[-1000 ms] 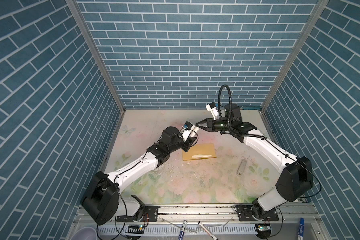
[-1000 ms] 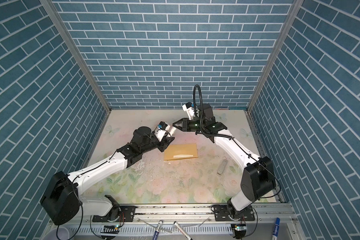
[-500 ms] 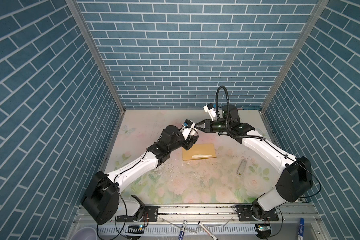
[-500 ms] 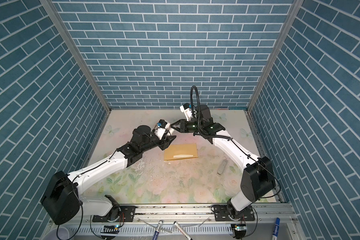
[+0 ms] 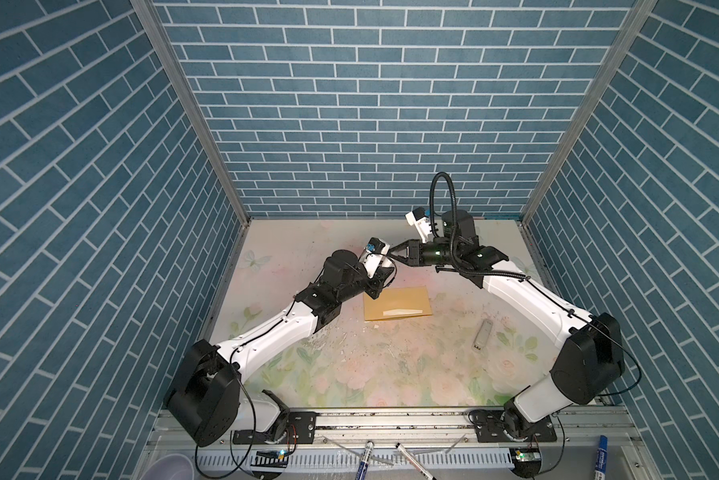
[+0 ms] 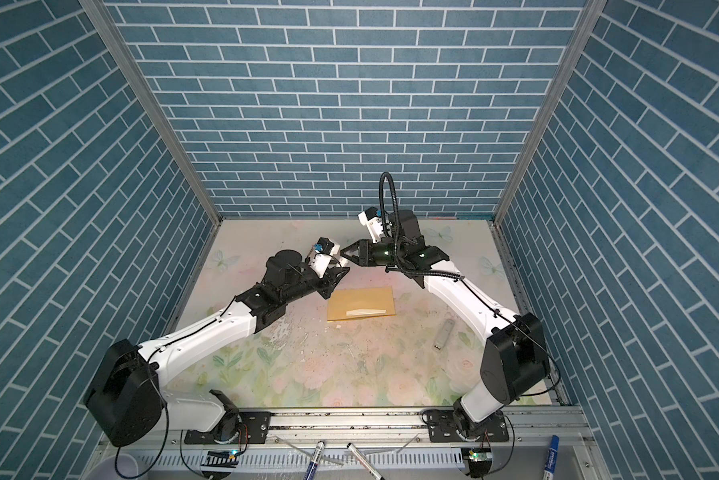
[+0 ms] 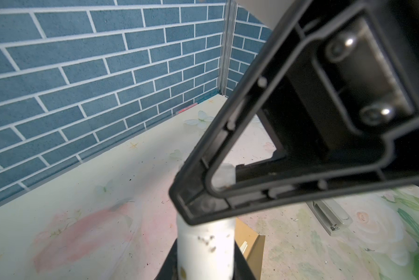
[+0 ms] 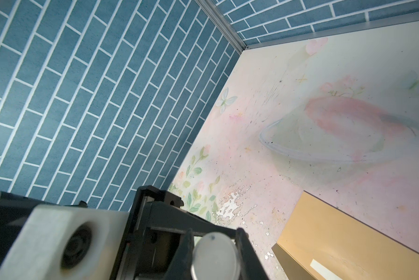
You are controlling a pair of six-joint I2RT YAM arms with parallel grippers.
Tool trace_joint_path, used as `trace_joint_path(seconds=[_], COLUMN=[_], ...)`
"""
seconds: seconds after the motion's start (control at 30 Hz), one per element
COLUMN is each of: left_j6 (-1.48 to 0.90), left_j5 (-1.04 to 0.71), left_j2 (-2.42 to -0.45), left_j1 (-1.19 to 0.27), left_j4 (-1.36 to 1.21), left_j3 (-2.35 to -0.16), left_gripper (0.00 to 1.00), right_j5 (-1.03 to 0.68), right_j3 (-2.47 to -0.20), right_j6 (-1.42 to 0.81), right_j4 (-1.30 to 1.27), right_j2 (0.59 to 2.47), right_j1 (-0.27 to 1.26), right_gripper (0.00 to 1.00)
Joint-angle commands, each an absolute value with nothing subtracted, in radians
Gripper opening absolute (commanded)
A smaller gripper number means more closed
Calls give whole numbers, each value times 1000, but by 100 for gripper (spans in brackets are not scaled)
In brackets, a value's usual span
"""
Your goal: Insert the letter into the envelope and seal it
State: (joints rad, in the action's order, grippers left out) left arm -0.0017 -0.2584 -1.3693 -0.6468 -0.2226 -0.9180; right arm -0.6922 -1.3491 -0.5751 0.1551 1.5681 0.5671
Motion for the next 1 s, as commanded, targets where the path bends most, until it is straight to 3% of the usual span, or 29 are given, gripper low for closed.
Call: trace_joint_path(seconds=[0.0, 0.43, 0.67, 0.97], left_j6=[11, 3, -16, -21], left_j5=[-276, -290, -288, -273], left_j2=[-1379, -1387, -1370, -1345], left_j1=[-652, -652, -652, -652], left_j4=[-218, -225, -241, -242], left_j3=[-915, -893, -884, -862], left_gripper=[0, 0, 0, 0], right_j5=[-721, -737, -386, -54], right_j3=[-1361, -1390, -1446, -1483], right_j6=[-540, -482, -320, -229], right_j4=[153, 227, 409, 377], right_j2=[1511, 1465, 1563, 1814], right_j1=[526, 428, 359, 297], right_gripper=[4, 4, 7, 8])
